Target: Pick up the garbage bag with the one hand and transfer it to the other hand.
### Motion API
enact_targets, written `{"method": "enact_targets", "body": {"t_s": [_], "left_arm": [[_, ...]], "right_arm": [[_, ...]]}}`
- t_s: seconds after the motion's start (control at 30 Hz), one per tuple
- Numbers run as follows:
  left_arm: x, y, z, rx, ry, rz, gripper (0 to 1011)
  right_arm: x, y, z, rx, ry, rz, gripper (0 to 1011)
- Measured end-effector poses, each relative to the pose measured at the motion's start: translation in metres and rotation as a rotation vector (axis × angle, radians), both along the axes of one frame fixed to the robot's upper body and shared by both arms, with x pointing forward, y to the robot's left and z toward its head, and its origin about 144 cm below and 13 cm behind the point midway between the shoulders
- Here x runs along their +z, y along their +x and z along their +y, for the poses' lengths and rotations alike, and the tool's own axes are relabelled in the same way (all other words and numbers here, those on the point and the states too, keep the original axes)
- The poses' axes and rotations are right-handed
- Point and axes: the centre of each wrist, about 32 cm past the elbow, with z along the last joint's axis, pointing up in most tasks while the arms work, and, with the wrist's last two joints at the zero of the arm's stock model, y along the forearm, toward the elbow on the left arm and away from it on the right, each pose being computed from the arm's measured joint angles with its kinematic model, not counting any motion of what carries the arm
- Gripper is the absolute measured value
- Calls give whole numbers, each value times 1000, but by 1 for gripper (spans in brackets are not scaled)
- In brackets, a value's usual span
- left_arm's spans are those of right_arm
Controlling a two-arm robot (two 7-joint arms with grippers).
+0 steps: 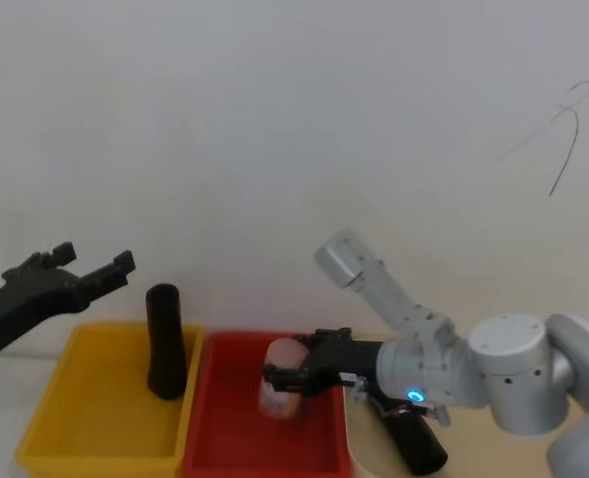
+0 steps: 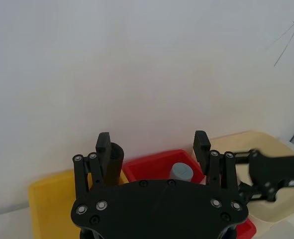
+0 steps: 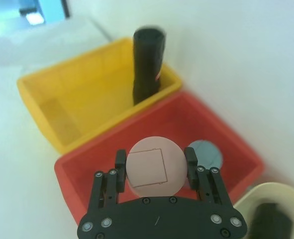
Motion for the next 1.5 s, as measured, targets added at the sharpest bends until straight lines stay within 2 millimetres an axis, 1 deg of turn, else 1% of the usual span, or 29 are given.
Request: {"method": "enact_targets", "body": {"t_s": [0.23, 0.43, 0.53, 0.7, 0.83, 0.93, 1.03, 1.5], "left_arm": [[0, 0, 0, 0, 1, 0, 1002], [-1, 0, 0, -8, 18, 3, 1002], [-2, 0, -1, -13, 29, 2, 1002], [-8, 2, -4, -25, 61, 5, 1002], [-12, 4, -7, -31, 83, 1, 1002], [-17, 7, -11, -36, 99, -1, 1002], [-20, 11, -15, -39, 113, -10, 1002], [-33, 27, -39, -81, 137, -42, 1002]], "right_arm": [[25, -13, -17, -36, 58, -66, 671], [41, -23, -32, -77, 87, -117, 671], [47, -28, -40, -102, 89, -139, 670], [51, -34, -53, -144, 82, -161, 671], [50, -38, -62, -174, 73, -166, 671], [46, -40, -70, -203, 64, -162, 670], [44, -41, -74, -218, 60, -159, 671], [18, -41, -97, -300, 32, -112, 670]]}}
